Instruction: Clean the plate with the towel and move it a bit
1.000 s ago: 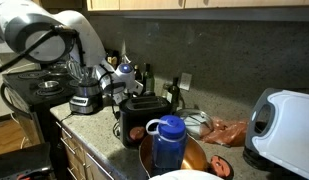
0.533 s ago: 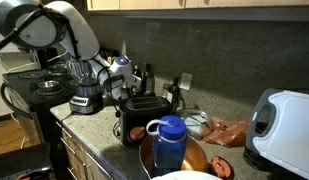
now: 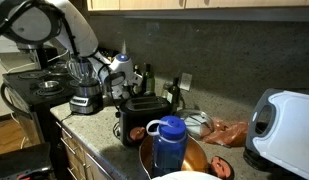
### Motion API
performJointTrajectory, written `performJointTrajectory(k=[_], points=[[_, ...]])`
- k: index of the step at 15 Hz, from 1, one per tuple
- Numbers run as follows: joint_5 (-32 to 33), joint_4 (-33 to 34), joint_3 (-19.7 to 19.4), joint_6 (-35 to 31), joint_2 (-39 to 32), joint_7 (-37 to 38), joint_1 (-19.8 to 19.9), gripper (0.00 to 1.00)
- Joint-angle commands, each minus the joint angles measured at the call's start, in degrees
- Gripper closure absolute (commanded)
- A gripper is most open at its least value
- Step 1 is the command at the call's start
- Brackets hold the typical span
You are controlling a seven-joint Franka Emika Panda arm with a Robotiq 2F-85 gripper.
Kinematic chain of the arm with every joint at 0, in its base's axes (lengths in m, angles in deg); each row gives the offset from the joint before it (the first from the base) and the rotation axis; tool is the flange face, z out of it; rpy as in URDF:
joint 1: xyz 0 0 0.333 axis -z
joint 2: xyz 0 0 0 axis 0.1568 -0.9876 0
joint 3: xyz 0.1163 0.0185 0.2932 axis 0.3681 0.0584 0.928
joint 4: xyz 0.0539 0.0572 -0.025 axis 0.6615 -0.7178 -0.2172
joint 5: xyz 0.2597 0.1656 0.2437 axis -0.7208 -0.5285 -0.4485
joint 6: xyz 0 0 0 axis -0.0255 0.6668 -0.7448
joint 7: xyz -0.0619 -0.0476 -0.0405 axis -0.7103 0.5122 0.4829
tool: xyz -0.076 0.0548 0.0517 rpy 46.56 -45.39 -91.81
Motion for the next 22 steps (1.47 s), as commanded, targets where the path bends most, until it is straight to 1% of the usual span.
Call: performJointTrajectory(k=[1, 5, 10, 14, 19, 22], points=[[-0.4, -1.6, -0.7, -0.6, 3.3, 1.3, 0.9, 0.92], [-0.8, -3.6, -1.2, -2.4, 5.4, 2.1, 1.2, 0.92], [-0.2, -5.3, -4.6, -4.1, 8.4, 5.8, -0.2, 0.92], [1.0, -4.2, -7.3, -3.3, 9.1, 8.4, -2.0, 0.93], [4.0, -2.5, -11.5, -1.4, 9.5, 11.5, -6.2, 0.93], [8.2, -0.8, -16.3, 2.0, 9.9, 15.2, -10.8, 0.93]])
